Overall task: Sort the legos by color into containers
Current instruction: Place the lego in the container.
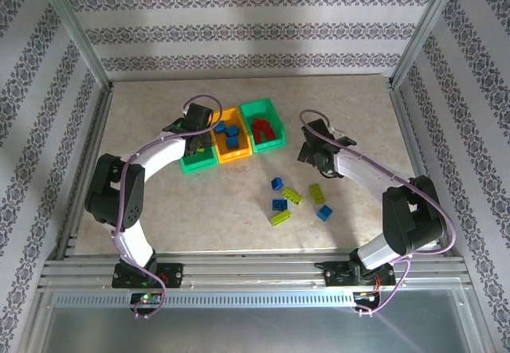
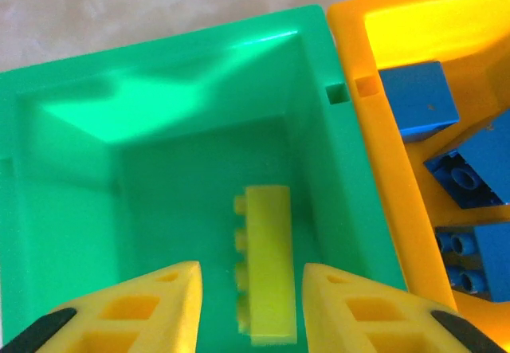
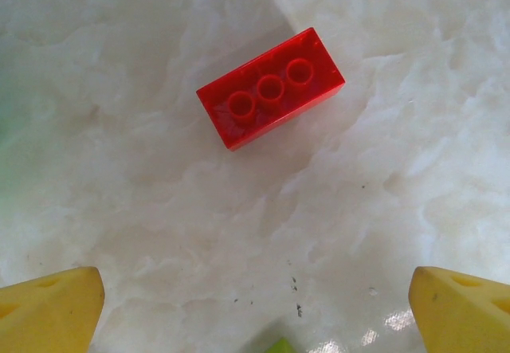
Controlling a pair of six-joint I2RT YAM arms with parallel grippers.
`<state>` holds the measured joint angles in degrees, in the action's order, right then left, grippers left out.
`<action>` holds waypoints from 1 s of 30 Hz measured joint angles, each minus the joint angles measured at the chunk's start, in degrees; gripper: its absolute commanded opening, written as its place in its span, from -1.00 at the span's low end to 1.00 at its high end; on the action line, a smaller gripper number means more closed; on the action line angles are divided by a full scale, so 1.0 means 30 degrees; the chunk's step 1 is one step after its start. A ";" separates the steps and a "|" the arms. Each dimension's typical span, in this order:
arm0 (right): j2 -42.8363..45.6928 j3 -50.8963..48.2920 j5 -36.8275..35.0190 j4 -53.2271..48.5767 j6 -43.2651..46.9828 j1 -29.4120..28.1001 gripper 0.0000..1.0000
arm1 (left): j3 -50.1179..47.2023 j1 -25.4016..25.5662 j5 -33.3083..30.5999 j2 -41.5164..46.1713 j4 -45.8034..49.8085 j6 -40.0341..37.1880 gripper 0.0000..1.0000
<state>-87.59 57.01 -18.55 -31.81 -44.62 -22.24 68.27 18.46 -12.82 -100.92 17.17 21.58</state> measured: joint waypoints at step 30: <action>0.1508 -0.1319 0.0066 -0.0087 0.0153 0.1508 0.96 | -0.5697 0.6353 0.3789 0.6426 -0.1523 0.0561 0.31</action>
<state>-83.07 53.06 -18.35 -32.08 -44.16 -17.72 51.18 37.52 -1.45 -81.65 12.60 23.27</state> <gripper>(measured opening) 0.983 0.648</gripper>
